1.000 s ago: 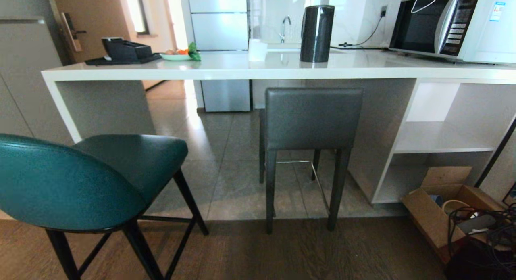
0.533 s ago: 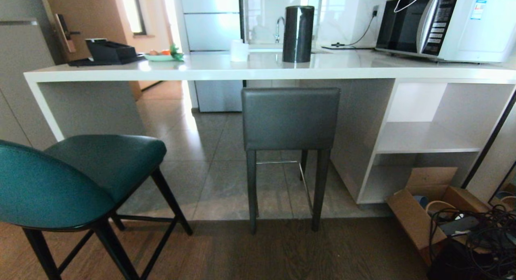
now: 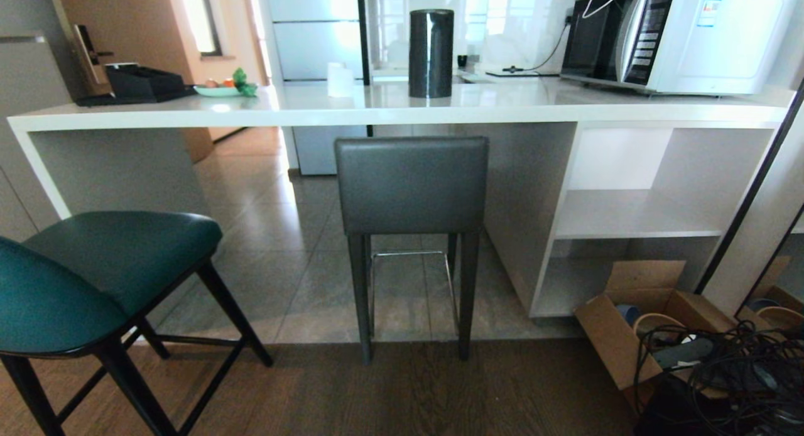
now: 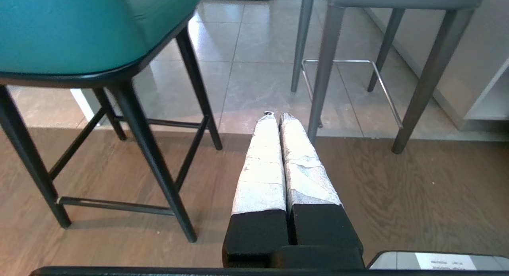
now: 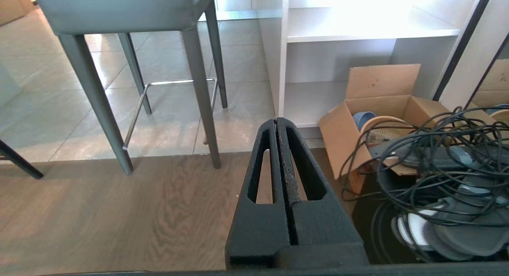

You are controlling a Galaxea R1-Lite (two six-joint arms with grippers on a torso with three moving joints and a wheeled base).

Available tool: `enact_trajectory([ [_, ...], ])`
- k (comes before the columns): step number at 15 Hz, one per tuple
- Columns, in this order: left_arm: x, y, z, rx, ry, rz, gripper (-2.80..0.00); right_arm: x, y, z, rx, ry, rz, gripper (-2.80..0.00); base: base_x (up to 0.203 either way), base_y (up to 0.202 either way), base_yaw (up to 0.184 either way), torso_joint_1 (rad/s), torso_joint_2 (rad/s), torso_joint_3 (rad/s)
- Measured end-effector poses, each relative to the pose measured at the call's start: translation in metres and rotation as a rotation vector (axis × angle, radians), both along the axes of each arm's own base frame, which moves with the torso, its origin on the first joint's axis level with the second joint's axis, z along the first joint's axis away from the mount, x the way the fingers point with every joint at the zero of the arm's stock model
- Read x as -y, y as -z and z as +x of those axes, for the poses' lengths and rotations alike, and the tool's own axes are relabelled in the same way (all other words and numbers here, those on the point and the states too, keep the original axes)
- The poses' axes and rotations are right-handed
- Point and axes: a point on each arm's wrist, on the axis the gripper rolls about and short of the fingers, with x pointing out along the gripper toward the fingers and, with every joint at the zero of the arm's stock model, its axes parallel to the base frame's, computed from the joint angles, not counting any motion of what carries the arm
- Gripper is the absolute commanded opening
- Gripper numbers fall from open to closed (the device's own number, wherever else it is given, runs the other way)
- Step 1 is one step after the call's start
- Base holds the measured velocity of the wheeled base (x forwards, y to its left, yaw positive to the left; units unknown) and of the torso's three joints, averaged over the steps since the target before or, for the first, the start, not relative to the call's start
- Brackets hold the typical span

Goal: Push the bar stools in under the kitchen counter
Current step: Pull the gray chair out from under the dining table

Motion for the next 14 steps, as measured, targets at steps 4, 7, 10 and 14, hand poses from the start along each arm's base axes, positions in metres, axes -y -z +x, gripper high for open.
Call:
enact_trajectory([
  [4,0.0000,0.0000,0.0000,0.000,-0.001,0.001,-2.80,0.0000,0.0000,0.0000,0.000,0.000,0.000,-2.80,0.000,0.000,0.000,0.000,0.00,0.000],
  [7,0.0000,0.0000,0.0000,0.000,0.000,0.000,-2.80,0.0000,0.0000,0.0000,0.000,0.000,0.000,-2.80,0.145,0.000,0.000,0.001,0.00,-0.003],
  [10,0.0000,0.0000,0.0000,0.000,-0.001,0.001,-2.80,0.0000,0.0000,0.0000,0.000,0.000,-0.001,-2.80,0.197,0.000,0.001,0.004,0.00,0.003],
  [14,0.0000,0.0000,0.0000,0.000,0.000,0.001,-2.80,0.0000,0.0000,0.0000,0.000,0.000,-0.001,-2.80,0.193,0.000,0.002,0.004,0.00,0.002],
])
